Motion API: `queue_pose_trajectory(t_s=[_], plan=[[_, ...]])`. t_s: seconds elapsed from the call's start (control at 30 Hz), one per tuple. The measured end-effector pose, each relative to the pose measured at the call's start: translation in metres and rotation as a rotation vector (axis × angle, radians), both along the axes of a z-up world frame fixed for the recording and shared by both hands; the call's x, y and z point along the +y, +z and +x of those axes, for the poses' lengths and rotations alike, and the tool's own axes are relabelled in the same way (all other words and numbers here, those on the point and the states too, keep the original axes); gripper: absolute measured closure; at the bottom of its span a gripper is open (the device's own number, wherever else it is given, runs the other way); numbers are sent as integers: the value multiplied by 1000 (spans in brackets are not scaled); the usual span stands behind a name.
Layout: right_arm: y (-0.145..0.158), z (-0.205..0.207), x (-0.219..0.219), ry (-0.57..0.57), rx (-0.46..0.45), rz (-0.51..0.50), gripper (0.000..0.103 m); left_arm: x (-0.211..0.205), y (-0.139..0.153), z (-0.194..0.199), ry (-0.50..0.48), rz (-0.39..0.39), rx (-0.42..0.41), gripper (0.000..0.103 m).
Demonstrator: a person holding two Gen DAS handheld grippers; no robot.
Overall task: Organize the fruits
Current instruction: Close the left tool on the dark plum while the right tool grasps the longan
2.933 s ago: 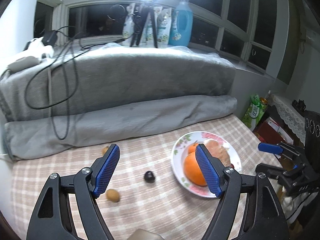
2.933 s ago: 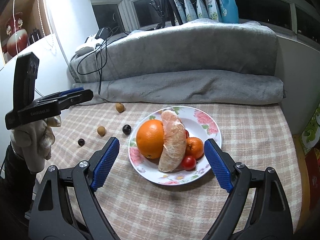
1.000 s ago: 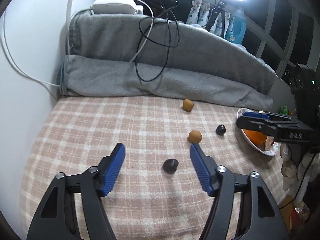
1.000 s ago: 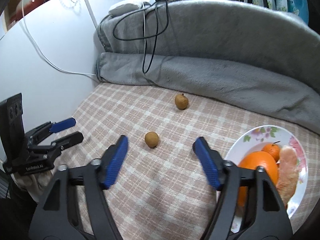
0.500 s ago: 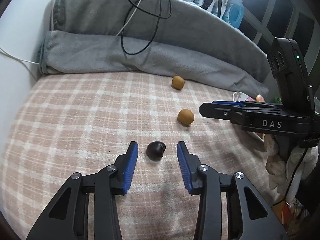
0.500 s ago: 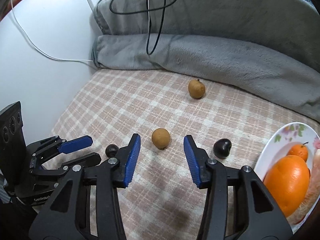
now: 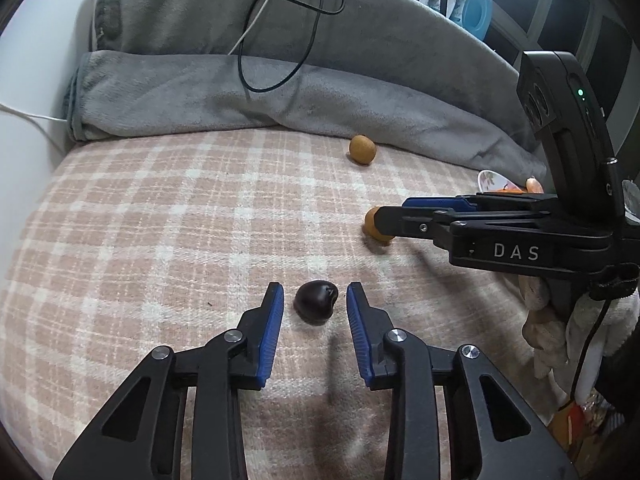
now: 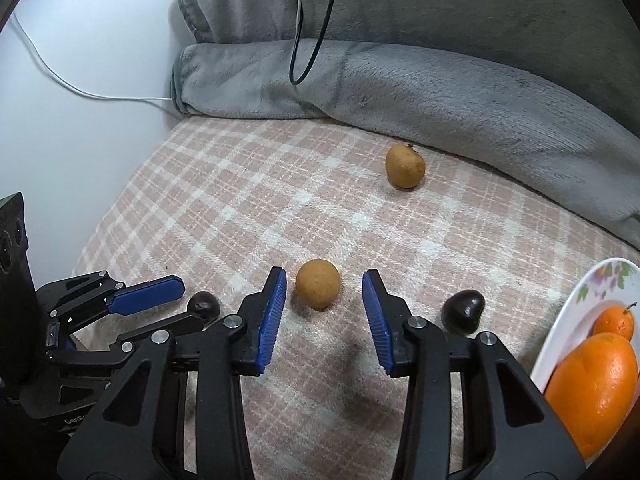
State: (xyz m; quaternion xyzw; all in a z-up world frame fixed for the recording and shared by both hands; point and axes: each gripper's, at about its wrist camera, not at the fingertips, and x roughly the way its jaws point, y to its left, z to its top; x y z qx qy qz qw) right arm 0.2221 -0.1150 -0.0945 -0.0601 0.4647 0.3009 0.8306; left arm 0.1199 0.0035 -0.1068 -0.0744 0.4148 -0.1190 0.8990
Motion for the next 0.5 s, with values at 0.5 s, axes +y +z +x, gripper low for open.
queue_pose_trajectory(t_s=[0.5], plan=[[-12, 7, 16, 35, -18, -60, 70, -7, -12, 10, -13, 50, 26, 76]])
